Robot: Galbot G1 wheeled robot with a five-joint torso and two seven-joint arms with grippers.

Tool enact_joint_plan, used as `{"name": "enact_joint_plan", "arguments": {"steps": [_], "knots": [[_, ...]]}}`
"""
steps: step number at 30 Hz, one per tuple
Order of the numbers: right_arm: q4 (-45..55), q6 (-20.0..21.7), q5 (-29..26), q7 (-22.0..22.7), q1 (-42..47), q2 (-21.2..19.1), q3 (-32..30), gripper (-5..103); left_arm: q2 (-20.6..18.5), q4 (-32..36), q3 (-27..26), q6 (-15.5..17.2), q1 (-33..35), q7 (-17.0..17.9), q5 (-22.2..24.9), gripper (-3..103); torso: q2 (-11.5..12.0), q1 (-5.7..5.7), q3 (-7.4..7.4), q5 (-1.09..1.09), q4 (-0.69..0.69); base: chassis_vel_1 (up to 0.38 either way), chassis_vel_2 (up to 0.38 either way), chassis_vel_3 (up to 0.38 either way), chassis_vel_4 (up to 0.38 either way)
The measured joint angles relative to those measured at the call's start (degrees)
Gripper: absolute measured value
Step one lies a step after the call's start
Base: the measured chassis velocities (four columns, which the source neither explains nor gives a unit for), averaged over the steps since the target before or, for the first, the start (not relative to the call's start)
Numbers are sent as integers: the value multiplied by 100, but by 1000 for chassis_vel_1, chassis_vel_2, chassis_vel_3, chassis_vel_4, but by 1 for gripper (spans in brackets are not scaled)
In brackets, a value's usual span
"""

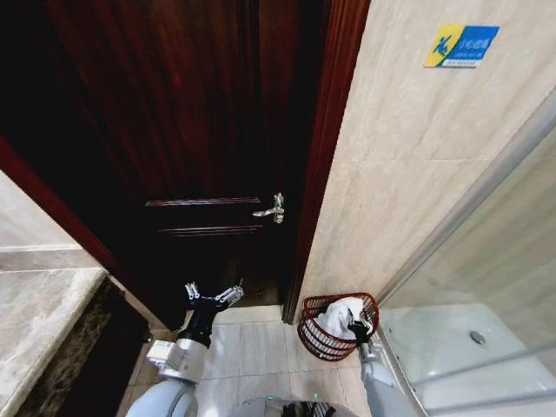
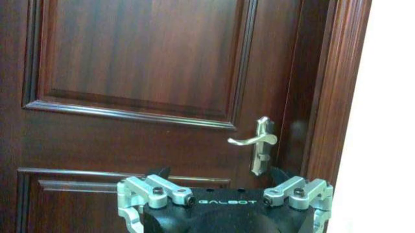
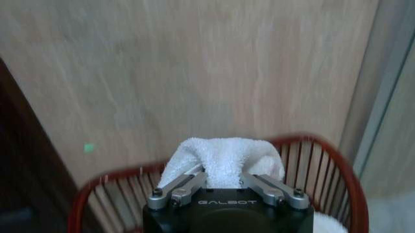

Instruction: Discard the used towel into the hamper.

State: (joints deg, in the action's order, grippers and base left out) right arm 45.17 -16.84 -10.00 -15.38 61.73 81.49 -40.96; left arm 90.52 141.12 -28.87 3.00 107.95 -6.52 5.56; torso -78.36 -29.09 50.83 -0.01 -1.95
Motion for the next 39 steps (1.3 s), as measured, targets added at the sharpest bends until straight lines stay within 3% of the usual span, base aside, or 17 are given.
{"name": "enact_joint_plan", "arguments": {"steps": [2,4,6,12,14,23,31,39], "knots": [[104,464,-11,86,-38,-57,90,8,0,0,0,0,0,0,0,100,0,0,0,3,0,0,0,0,0],[116,545,-15,93,-53,-72,109,8,0,0,0,0,0,0,0,100,0,0,0,3,0,0,0,0,0],[88,988,-38,41,-206,-232,265,8,0,0,0,0,0,0,0,100,0,1,0,-2,0,0,0,0,0],[-545,1325,207,-259,-684,-405,469,8,0,0,0,0,0,0,0,100,0,0,0,1,-1,0,0,0,0],[-851,1326,490,-398,-868,-407,555,8,0,0,0,0,0,0,0,100,0,0,0,2,-1,0,0,0,0],[-1626,982,702,-501,-1283,-229,361,8,0,0,0,0,0,0,0,100,0,0,0,2,-1,0,0,0,0],[-1666,1099,1282,-752,-1312,-228,157,8,0,0,0,0,0,0,0,100,0,1,0,0,0,0,0,0,0],[-1781,1030,1463,-787,-1284,-272,120,8,-1,0,0,0,0,0,0,100,0,3,-1,1,0,-27,33,25,-33]]}}
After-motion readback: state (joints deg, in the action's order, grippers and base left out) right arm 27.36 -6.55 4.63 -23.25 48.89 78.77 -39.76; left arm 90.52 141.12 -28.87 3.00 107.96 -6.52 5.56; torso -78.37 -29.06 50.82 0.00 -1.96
